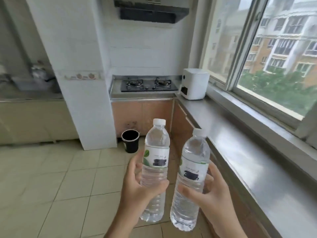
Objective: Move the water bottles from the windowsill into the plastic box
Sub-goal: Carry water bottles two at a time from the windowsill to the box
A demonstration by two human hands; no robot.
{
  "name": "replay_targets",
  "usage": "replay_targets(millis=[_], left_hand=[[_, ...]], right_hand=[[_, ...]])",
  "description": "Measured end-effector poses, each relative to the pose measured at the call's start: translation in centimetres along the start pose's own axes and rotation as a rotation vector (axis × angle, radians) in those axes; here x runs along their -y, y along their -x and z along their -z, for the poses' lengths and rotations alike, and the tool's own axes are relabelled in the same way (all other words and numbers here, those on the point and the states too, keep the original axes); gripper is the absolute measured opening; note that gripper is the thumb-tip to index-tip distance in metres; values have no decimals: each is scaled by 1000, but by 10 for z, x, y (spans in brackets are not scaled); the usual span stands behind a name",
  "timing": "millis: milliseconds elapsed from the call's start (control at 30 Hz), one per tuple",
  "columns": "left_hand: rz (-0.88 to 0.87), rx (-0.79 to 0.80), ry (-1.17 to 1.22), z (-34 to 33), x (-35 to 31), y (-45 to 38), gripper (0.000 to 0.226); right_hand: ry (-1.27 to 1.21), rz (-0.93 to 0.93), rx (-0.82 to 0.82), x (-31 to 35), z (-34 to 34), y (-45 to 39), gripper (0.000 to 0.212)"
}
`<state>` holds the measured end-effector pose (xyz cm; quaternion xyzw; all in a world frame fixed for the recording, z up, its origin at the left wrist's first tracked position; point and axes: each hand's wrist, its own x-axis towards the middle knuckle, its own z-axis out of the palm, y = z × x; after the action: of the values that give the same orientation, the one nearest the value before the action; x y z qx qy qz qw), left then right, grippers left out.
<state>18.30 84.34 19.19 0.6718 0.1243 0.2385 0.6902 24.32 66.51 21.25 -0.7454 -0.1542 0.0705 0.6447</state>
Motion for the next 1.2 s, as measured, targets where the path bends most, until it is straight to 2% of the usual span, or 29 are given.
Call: replay_targets(millis=[167,300,433,567,733,900,1200], left_hand=[[6,-273,-37,66,13,-45,90],[-13,-462,-33,103,27,-89,84],[-40,-637,-16,136,36,-141,83],[-41,-777,-51,174,34,-190,83],[-18,-902,-73,229,38,-236,84],[-34,-996,-79,304,43,-287,86],[5,-1018,-124,479,47,-381,87]], right_hand=[[5,29,237,-4,-80,-80,83],[2,75,396,-8,-139,-146,82],[-21,138,536,-8,-195,-215,72],[-49,148,670,-3,-257,-279,72],[-25,138,806,-2,-347,-331,64],[7,185,897,0,-448,-372,69],[-13,189,904,26,-634,-438,79]])
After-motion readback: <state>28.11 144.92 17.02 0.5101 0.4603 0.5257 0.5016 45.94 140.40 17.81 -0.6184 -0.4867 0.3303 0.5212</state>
